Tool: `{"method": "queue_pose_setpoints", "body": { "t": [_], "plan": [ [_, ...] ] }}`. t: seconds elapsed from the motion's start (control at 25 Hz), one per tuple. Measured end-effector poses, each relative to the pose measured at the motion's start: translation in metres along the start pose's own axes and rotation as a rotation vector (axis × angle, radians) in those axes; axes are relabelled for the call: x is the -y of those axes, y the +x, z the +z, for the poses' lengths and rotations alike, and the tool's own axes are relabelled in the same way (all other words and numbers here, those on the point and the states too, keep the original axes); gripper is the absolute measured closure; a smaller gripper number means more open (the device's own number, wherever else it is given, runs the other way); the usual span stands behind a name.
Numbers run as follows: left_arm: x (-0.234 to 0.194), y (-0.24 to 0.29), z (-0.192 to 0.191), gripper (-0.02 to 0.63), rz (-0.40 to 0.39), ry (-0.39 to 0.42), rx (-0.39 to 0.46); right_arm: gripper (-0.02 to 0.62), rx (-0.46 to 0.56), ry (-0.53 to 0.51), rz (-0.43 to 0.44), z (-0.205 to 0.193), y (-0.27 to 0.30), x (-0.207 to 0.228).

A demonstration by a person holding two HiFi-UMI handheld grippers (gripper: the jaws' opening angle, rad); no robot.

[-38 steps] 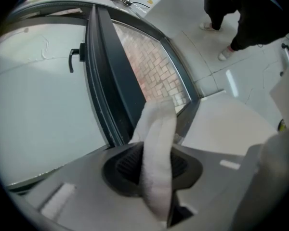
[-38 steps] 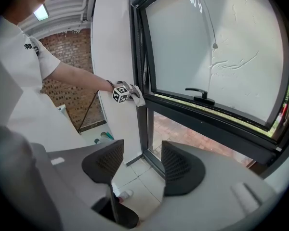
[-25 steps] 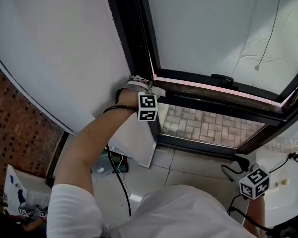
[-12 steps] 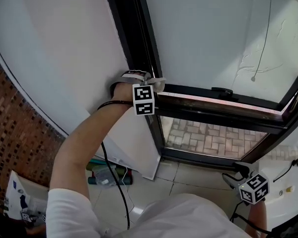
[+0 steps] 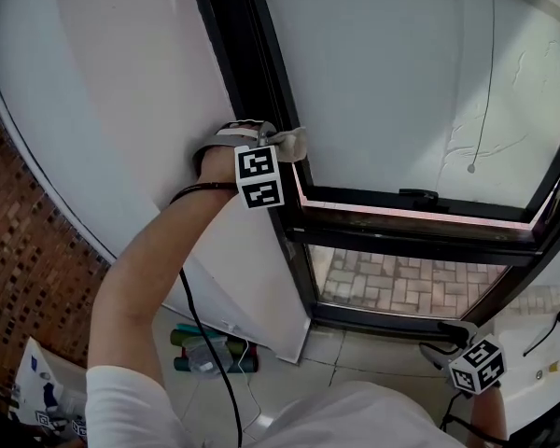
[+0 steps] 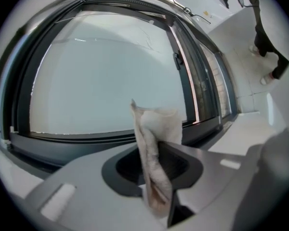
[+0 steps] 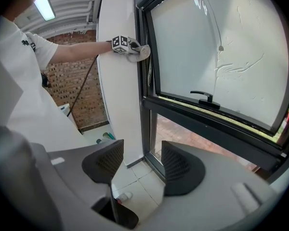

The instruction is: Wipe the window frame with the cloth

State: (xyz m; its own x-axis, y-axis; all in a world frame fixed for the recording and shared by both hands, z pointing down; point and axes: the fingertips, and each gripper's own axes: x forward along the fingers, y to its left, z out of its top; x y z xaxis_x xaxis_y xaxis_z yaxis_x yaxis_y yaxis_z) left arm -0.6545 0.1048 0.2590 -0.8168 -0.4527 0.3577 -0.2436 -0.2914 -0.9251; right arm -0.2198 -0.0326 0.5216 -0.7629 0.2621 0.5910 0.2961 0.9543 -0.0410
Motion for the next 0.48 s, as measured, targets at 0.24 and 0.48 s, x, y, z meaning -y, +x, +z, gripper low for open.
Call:
{"method": "queue_pose_setpoints", "body": {
  "t": [0.24, 0.48],
  "plan": [
    [-0.058, -0.024, -0.010, 0.489, 0.079, -0.027, -0.002, 0.347, -0.004, -0.008, 0.007, 0.003, 0.004, -0.002],
    [-0.131, -0.053, -0.022, 0.499, 0.202, -0.049, -0.012, 0.347, -0.002, 0.000, 0.003, 0.004, 0.007, -0.002]
  ]
}}
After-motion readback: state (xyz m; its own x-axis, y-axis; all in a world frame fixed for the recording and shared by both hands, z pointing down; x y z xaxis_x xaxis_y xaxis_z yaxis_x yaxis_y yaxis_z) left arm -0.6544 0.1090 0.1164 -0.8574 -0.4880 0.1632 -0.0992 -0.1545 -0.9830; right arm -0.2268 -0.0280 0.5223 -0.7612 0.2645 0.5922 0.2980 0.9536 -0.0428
